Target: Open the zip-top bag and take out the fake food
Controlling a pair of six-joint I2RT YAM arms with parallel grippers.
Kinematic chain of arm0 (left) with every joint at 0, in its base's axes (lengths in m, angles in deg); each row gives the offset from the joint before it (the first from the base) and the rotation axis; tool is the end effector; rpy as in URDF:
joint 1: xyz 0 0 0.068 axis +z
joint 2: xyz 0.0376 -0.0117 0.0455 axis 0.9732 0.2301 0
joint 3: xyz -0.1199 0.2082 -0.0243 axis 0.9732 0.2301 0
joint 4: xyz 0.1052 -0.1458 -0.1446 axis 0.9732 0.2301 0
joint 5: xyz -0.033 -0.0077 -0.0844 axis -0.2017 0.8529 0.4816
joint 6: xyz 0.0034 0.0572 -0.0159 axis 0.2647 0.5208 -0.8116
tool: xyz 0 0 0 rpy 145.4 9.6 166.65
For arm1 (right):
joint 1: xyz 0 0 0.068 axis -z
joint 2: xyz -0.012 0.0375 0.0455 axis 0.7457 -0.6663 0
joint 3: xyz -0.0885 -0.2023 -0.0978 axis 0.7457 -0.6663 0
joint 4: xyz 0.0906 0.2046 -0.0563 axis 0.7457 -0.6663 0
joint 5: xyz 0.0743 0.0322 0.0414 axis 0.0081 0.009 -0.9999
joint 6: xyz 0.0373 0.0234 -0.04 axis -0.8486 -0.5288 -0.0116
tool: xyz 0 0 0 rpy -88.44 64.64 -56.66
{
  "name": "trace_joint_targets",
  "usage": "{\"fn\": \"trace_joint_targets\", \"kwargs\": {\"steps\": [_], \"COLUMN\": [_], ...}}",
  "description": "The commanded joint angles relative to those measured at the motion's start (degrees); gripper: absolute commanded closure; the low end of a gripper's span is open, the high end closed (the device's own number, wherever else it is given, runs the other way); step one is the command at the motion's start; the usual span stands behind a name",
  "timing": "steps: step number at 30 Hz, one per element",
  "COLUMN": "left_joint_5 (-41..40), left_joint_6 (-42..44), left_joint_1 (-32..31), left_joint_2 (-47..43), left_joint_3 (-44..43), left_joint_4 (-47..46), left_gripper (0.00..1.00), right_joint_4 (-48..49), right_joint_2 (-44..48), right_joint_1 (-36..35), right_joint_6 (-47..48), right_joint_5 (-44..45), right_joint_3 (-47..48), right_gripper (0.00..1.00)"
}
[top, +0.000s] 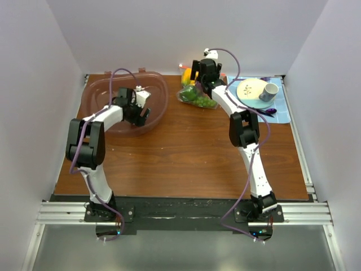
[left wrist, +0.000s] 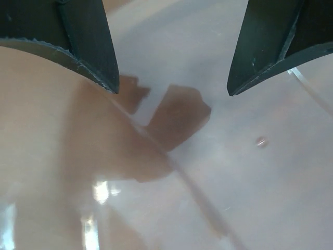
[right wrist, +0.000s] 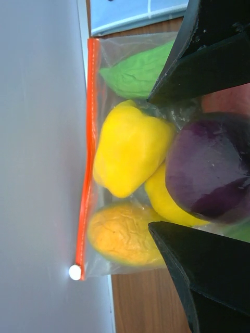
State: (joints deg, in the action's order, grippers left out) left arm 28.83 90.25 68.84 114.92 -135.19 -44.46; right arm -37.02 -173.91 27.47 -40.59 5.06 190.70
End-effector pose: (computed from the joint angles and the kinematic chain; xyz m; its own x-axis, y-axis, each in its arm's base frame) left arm 0.3657 -0.0555 0.1595 -0.6988 0.4087 -0.5870 0.4429 0.8917 0.0937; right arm 0.5165 0.1787 0.2023 -0.3043 0.1432 -0.9417 0.0724 0.9893 0.1270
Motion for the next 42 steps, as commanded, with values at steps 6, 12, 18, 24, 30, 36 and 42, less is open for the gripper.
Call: {"fn": "trace_joint_targets", "kwargs": {"steps": [6,12,18,24,30,36,42], "left_joint_5": [24.2,29.6,29.6,31.3,33.4,21.5,7.6], "left_joint_6": [12.0,22.5,24.3,26.1,29.4,20.5,16.7], "left_joint_1": [-1.8,-3.7,-9.1,-17.2,-22.4,-22.6,-17.5], "left_joint_2": [-10.5,-12.2,-12.5,-18.7,-22.5,-28.5,-38.2], "left_joint_3": [6.1,9.6,12.6,15.4,15.1,7.1,0.3], "left_joint_4": [21.5,31.1,34.7,38.5,44.5,36.7,29.5], "left_gripper": [0.14,0.18,0.27,0.29,0.3,0.1,0.02], "right_joint_4": [-4.6,-8.1,-9.4,-15.5,-23.8,-30.2,-35.0], "right_joint_2": [5.5,16.0,31.0,49.1,68.5,78.7,79.3], "right_joint_1": [-0.6,-0.7,-1.0,-5.1,-10.6,-10.6,-10.6], "right_joint_6": [-3.1,-7.1,-14.4,-19.1,-23.3,-23.8,-24.2], "right_joint_5": [-5.6,-4.5,-3.5,1.5,9.1,13.2,14.9], "right_joint_3": [-5.4,-22.7,-44.1,-63.1,-75.7,-78.3,-75.0], "right_gripper": [0.21,0.74,0.97,1.0,1.0,1.0,1.0]}}
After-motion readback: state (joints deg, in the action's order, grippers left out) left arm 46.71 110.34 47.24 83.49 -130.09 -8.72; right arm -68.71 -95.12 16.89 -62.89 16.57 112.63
